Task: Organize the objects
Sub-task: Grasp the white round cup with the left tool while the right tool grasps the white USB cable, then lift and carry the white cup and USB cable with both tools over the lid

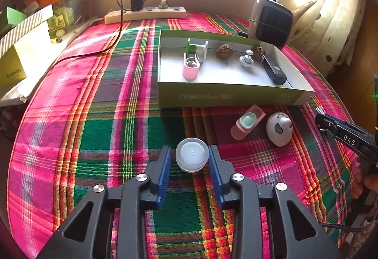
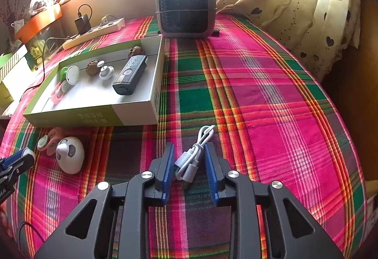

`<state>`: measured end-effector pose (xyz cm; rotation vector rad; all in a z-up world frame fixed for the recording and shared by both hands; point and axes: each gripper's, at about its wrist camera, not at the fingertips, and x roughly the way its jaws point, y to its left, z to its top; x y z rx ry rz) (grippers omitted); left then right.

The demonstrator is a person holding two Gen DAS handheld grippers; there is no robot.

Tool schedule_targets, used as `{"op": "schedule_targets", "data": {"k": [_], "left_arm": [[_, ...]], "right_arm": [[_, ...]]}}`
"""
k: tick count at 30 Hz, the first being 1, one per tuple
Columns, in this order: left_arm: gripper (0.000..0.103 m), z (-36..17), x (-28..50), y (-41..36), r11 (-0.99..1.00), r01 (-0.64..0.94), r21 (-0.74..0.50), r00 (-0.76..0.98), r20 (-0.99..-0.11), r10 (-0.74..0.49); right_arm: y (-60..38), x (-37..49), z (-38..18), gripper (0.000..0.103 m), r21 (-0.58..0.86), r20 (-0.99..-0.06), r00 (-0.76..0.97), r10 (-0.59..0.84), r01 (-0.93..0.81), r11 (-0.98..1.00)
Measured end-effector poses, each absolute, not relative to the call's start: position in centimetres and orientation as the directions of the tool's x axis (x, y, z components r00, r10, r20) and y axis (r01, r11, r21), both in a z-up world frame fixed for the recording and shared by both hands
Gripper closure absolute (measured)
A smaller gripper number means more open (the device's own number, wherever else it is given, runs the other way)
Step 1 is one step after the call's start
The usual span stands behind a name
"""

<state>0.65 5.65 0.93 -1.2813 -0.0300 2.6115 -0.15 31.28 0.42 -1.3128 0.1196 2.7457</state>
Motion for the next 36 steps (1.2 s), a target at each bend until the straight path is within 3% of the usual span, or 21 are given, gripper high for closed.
{"op": "schedule_targets", "data": {"k": [9, 36], "left_arm": [[0.077, 0.93, 0.65, 5.41, -0.973, -0.196, -0.123, -0.594, -0.774, 0.218], [0.078, 1.12, 0.67, 5.29, -0.973, -0.198, -0.116, -0.601, -0.77, 0.214]], "right_arm": [[31.34, -0.08, 0.44, 0.083, 0.047, -0.776, -0.63, 0.033, -0.111, -0.993], [31.26, 0.1, 0.5, 0.084, 0.057, -0.772, -0.635, 0.022, -0.103, -0.993]]}}
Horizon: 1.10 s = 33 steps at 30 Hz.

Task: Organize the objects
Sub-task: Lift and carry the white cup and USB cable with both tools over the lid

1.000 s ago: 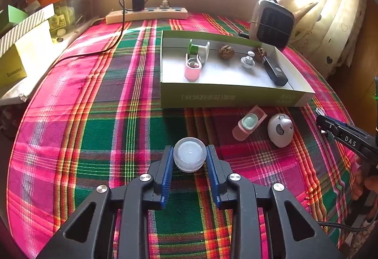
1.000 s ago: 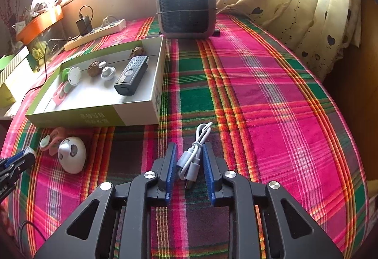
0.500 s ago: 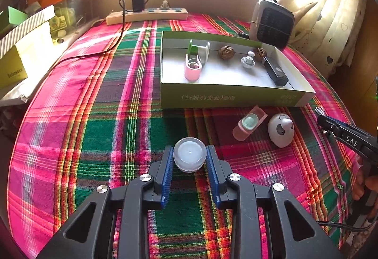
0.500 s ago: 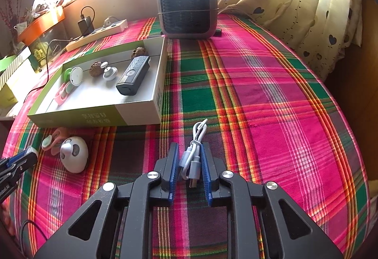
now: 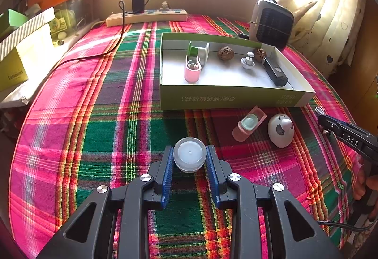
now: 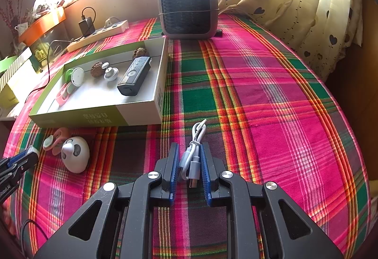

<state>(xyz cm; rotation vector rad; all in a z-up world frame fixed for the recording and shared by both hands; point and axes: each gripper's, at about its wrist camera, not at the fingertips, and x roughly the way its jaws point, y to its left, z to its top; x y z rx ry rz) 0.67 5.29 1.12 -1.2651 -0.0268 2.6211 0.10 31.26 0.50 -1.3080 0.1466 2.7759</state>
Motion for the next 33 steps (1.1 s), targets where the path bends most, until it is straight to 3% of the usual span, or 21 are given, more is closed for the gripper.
{"op": "schedule_targets", "data": {"k": [33], "left_arm": [[0.078, 3.2, 1.0, 5.7, -0.971, -0.217, -0.1, -0.638, -0.739, 0.219]], "right_arm": [[31.0, 1.0, 1.9, 0.085, 0.088, -0.744, -0.667, -0.04, -0.038, -0.995]]}}
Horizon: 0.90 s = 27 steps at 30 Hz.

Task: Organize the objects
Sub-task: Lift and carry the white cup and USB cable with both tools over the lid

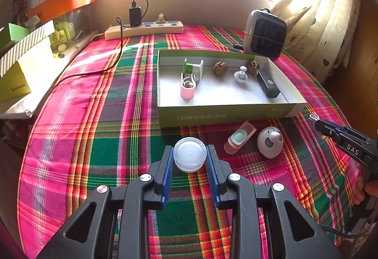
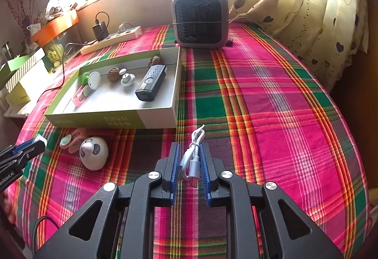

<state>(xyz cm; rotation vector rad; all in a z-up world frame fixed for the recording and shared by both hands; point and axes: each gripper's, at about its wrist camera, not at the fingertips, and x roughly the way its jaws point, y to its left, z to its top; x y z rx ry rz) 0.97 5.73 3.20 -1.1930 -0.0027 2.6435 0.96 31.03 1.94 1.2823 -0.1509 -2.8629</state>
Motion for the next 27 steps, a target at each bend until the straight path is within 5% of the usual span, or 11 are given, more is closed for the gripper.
{"op": "schedule_targets", "data": {"k": [27], "left_arm": [[0.078, 5.1, -1.0, 6.4, -0.968, -0.234, -0.087, -0.658, -0.719, 0.224]], "right_arm": [[28.8, -0.6, 5.6, 0.085, 0.124, -0.702, -0.696, -0.155, 0.095, -0.988]]}}
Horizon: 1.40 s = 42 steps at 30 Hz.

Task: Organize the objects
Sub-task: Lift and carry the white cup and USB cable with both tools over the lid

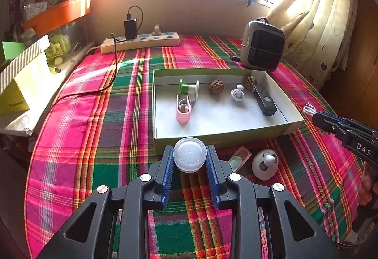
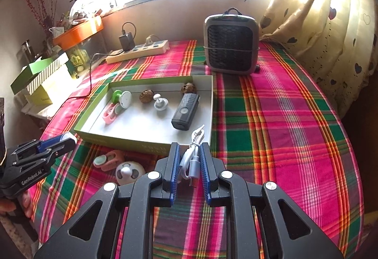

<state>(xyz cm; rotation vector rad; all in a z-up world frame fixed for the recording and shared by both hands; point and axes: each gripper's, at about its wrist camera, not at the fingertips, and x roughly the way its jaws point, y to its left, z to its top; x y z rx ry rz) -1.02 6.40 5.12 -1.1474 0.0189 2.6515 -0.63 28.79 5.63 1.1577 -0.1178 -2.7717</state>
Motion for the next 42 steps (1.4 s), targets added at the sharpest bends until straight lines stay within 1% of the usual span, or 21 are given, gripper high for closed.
{"op": "schedule_targets", "data": {"k": [9, 23, 27, 35, 42], "left_arm": [[0.078, 5.7, -2.2, 6.6, -0.968, -0.239, -0.078, -0.668, -0.71, 0.222], [0.078, 5.3, -4.6, 7.3, -0.965, -0.246, -0.095, -0.661, -0.712, 0.238], [0.078, 4.9, -5.3, 7.6, -0.964, -0.248, -0.096, -0.653, -0.718, 0.24], [0.078, 4.3, -6.9, 8.5, -0.958, -0.267, -0.107, -0.639, -0.724, 0.259], [0.078, 3.6, -8.3, 9.5, -0.952, -0.286, -0.105, -0.619, -0.738, 0.268]], "right_arm": [[27.9, -2.4, 6.3, 0.085, 0.145, -0.698, -0.688, -0.2, 0.137, -0.98], [25.2, -7.3, 6.2, 0.085, 0.157, -0.708, -0.643, -0.291, 0.259, -0.953], [24.7, -8.8, 5.6, 0.085, 0.15, -0.719, -0.629, -0.296, 0.275, -0.95], [25.4, -11.7, 5.1, 0.085, 0.144, -0.732, -0.622, -0.276, 0.255, -0.956], [25.4, -13.8, 4.3, 0.085, 0.16, -0.753, -0.587, -0.298, 0.276, -0.948]]}}
